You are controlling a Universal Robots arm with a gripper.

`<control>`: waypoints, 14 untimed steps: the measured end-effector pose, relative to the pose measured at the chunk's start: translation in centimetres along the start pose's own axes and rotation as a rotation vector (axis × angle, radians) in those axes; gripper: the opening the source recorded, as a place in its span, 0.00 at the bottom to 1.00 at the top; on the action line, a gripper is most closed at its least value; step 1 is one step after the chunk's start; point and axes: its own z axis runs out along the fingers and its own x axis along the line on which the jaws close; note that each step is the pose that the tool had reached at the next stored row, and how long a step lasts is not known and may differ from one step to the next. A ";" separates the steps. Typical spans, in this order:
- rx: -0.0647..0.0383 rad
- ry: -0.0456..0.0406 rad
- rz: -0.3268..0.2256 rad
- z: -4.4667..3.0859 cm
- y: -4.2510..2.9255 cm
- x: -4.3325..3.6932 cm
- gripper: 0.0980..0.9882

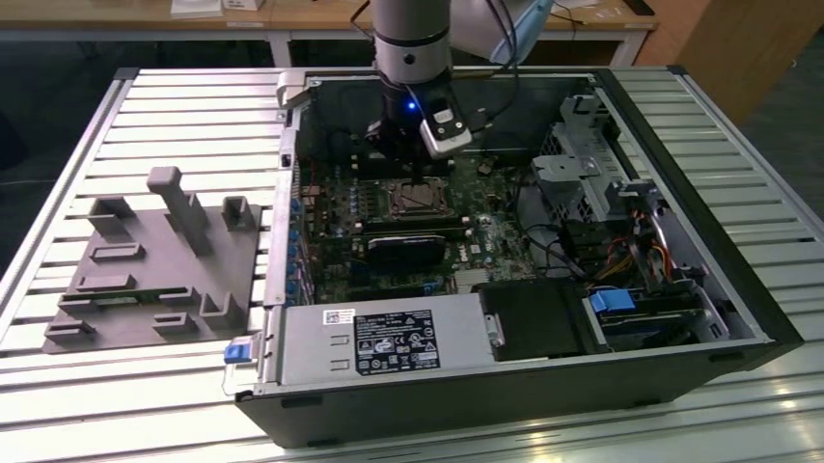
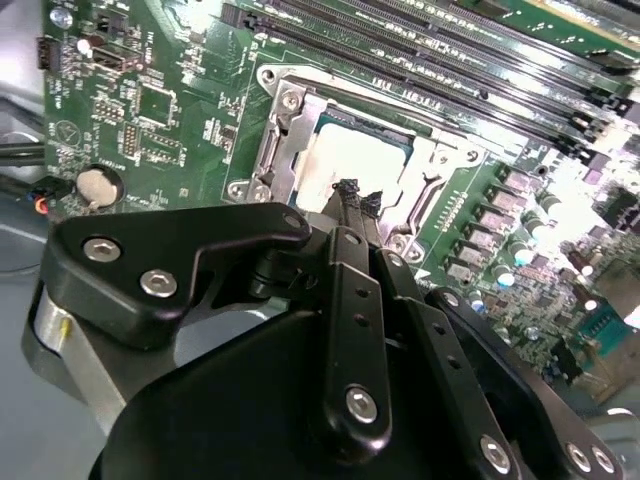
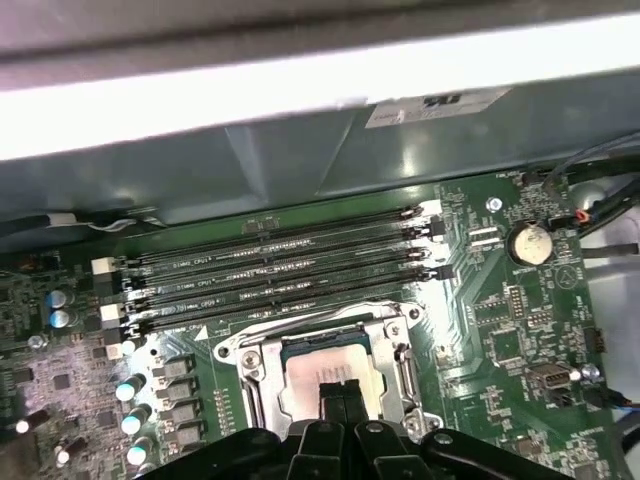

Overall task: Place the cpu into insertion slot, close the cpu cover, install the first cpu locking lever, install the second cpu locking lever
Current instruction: 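Install the first cpu locking lever, then install the second cpu locking lever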

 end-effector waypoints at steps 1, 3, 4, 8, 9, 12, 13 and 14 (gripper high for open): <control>0.000 -0.0001 0.000 -0.26 0.01 -0.02 0.00; 0.000 0.0001 0.000 -0.67 0.03 -0.06 0.00; 0.000 0.0000 0.000 -0.71 0.04 -0.07 0.00; 0.001 -0.0002 0.000 -0.71 0.04 -0.07 0.00; 0.001 -0.0002 0.000 -0.71 0.04 -0.07 0.00; 0.001 -0.0002 0.000 -0.71 0.04 -0.07 0.00; 0.001 -0.0002 0.000 -0.71 0.03 -0.07 0.00; 0.001 -0.0001 0.000 -0.72 -0.01 -0.08 0.00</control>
